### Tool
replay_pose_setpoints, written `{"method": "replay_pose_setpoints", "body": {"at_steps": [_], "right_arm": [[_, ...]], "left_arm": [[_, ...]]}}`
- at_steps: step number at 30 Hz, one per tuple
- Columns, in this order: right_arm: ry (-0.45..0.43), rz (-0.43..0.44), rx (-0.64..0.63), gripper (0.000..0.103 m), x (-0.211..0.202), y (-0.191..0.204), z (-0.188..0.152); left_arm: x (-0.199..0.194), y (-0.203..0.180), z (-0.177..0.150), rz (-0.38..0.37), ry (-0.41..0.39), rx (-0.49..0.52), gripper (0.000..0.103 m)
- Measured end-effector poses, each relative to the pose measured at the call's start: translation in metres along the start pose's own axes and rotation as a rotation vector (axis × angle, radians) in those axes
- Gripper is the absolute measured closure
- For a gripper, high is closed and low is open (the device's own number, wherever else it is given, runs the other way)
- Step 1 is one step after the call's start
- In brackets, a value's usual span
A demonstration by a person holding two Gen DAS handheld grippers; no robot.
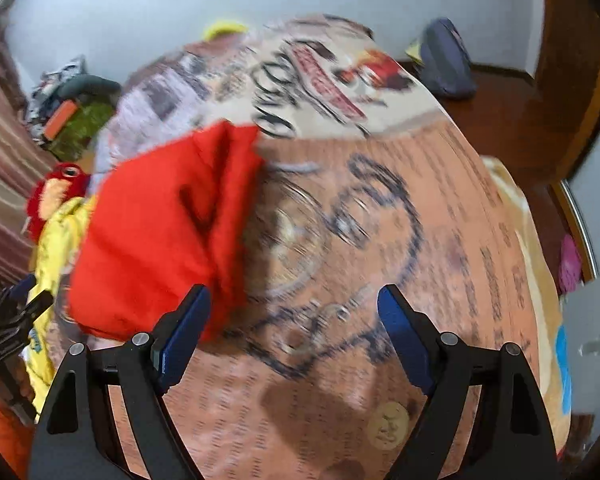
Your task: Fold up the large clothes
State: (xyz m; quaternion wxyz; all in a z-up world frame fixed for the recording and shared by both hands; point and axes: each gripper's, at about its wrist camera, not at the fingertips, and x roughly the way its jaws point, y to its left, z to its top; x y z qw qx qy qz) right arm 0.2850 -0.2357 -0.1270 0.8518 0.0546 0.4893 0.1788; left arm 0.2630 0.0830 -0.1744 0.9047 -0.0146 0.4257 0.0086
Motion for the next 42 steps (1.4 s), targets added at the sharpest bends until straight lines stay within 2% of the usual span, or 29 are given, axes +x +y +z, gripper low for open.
{"method": "replay_pose_setpoints", "body": {"at_steps": [4, 8, 15, 20, 25, 28, 30, 35, 38, 42], "right_arm": [[0.017, 0.06, -0.031, 0.02, 0.021, 0.02, 0.013], [0.071, 0.107, -0.029, 0.02, 0.048, 0.028, 0.02], [0.232, 0.197, 0.036, 0.02, 0.106, 0.018, 0.033], [0.325, 0.319, 0.102, 0.02, 0.137, 0.01, 0.04], [0.341, 0.416, 0.112, 0.02, 0.15, 0.014, 0.046], [0.335, 0.443, 0.139, 0.02, 0.151, 0.011, 0.049], [0.329, 0.446, 0.132, 0.025, 0.147, 0.012, 0.05], [0.289, 0.446, 0.093, 0.063, 0.131, 0.023, 0.049], [0.255, 0.421, 0.038, 0.07, 0.109, 0.043, 0.05], [0.218, 0.394, -0.017, 0.071, 0.088, 0.079, 0.056]], "left_arm": [[0.01, 0.01, 0.019, -0.042, 0.005, -0.043, 0.01], [0.033, 0.013, 0.03, -0.154, 0.053, -0.094, 0.01], [0.105, 0.021, 0.036, -0.365, 0.23, -0.226, 0.01], [0.14, 0.022, 0.039, -0.483, 0.302, -0.3, 0.01], [0.167, 0.017, 0.044, -0.574, 0.348, -0.338, 0.011], [0.175, 0.022, 0.047, -0.619, 0.357, -0.385, 0.015], [0.176, 0.025, 0.048, -0.63, 0.35, -0.407, 0.022], [0.154, 0.029, 0.05, -0.627, 0.296, -0.364, 0.055], [0.133, 0.031, 0.057, -0.636, 0.262, -0.342, 0.064], [0.094, 0.036, 0.067, -0.592, 0.192, -0.267, 0.065]]}}
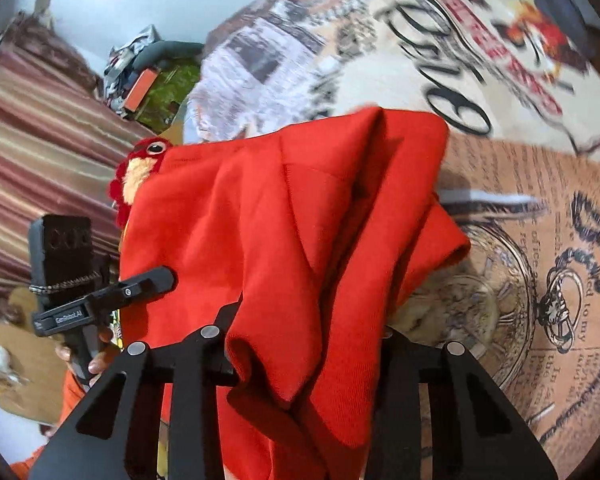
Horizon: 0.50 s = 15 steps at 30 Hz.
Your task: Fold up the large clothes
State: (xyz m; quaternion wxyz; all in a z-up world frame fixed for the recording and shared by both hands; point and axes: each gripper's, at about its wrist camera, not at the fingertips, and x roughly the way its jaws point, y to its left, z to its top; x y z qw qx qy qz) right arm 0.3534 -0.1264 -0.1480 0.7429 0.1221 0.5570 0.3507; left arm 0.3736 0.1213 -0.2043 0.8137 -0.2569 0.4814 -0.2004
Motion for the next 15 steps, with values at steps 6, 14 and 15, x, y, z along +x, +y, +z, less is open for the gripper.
{"method": "replay_pose_setpoints", "body": {"at_steps": [6, 14, 15], "right_arm": [[-0.063, 0.026, -0.065, 0.071, -0.01, 0.062, 0.024], [-0.103, 0.072, -0.15, 0.07, 0.016, 0.12, 0.055], [-0.103, 0.075, -0.152, 0.07, 0.022, 0.122, 0.058]], "left_arm": [[-0.074, -0.005, 0.012, 0.018, -0.1, 0.049, 0.065], [-0.144, 0.019, 0.034, 0.078, -0.207, 0.075, 0.065], [-0.15, 0.026, 0.037, 0.09, -0.216, 0.076, 0.065]]}}
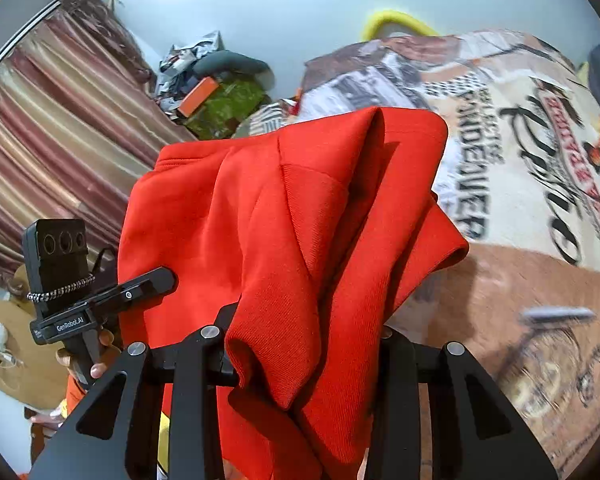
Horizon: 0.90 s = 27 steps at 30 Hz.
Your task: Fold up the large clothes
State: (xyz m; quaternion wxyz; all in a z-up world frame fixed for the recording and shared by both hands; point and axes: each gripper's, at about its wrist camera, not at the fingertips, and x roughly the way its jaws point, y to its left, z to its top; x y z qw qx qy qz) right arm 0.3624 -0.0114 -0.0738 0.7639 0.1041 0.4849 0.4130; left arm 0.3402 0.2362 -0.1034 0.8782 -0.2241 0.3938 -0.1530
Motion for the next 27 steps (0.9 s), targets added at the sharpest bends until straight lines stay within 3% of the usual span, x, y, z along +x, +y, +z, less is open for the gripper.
{"method": "replay_pose_setpoints", "body": {"at_steps": [10, 15, 18, 21, 24, 25, 27], "right_arm": [[0.1, -0.022, 0.037, 0.07, 0.109, -0.009, 0.027], [0.127, -0.136, 0.05, 0.07, 0.167, -0.026, 0.031], [0.181, -0.203, 0.066, 0.07, 0.201, -0.039, 0.027], [0.205, -0.232, 0.08, 0.067, 0.214, -0.053, 0.016], [0.2, -0.227, 0.053, 0.062, 0.206, -0.058, 0.01], [0.206, -0.238, 0.034, 0.058, 0.2, -0.057, 0.008], [0.209, -0.27, -0.004, 0.051, 0.187, -0.053, 0.003]], "left_arm": [[0.027, 0.089, 0.01, 0.114, 0.026, -0.06, 0.065], [0.069, 0.14, 0.006, 0.166, 0.08, -0.138, 0.065], [0.099, 0.164, 0.001, 0.235, 0.14, -0.168, 0.064], [0.122, 0.179, -0.012, 0.309, 0.2, -0.168, 0.057], [0.114, 0.174, -0.025, 0.324, 0.168, -0.13, 0.045], [0.112, 0.173, -0.029, 0.341, 0.169, -0.122, 0.035], [0.106, 0.166, -0.037, 0.393, 0.165, -0.079, 0.029]]}}
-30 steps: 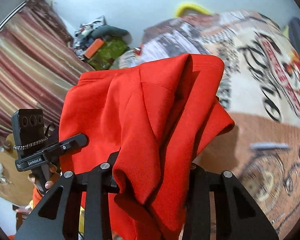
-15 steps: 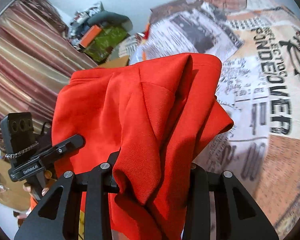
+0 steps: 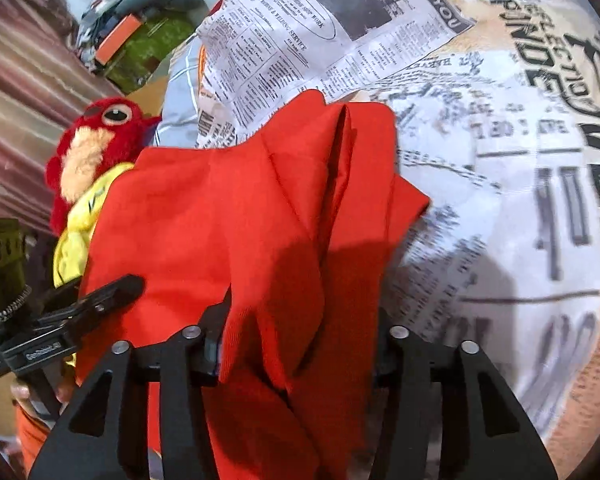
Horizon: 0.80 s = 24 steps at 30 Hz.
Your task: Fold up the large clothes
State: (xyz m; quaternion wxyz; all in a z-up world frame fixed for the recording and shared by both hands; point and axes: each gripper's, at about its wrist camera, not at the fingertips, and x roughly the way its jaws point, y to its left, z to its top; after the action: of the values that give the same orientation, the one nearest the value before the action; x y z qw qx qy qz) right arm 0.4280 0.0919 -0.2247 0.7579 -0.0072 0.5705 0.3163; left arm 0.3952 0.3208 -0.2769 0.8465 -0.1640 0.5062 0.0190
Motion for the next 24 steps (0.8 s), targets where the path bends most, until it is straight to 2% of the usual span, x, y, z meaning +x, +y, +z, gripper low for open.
{"method": "replay_pose_setpoints", "body": {"at_steps": [2, 4, 8, 11, 16, 19, 23, 24], "right_arm": [[-0.001, -0.045, -0.032, 0.042, -0.008, 0.0, -0.006], [0.0, -0.087, -0.077, 0.04, -0.017, -0.001, -0.019], [-0.008, -0.159, -0.165, 0.038, -0.028, 0.003, -0.046], [-0.01, -0.235, -0.255, 0.038, -0.039, 0.014, -0.066], [0.008, -0.254, -0.289, 0.038, -0.063, 0.02, -0.097], [-0.048, -0.254, -0.294, 0.038, -0.094, 0.027, -0.105], [-0.18, -0.217, -0.3, 0.038, -0.152, 0.045, -0.11], [-0.217, -0.204, -0.3, 0.038, -0.169, 0.049, -0.112]], "left_arm": [[-0.01, -0.01, -0.014, 0.053, -0.008, 0.058, 0.016], [-0.019, -0.015, -0.027, 0.073, -0.025, 0.086, 0.011], [-0.036, -0.015, -0.053, 0.068, -0.05, 0.061, 0.008], [-0.043, -0.014, -0.079, 0.055, -0.034, 0.024, 0.008], [-0.05, -0.029, -0.115, 0.146, 0.003, 0.067, 0.008], [-0.073, -0.036, -0.128, 0.144, -0.02, 0.047, 0.008], [-0.131, -0.053, -0.13, 0.146, -0.138, 0.042, 0.008], [-0.156, -0.061, -0.129, 0.15, -0.195, 0.05, 0.008]]}}
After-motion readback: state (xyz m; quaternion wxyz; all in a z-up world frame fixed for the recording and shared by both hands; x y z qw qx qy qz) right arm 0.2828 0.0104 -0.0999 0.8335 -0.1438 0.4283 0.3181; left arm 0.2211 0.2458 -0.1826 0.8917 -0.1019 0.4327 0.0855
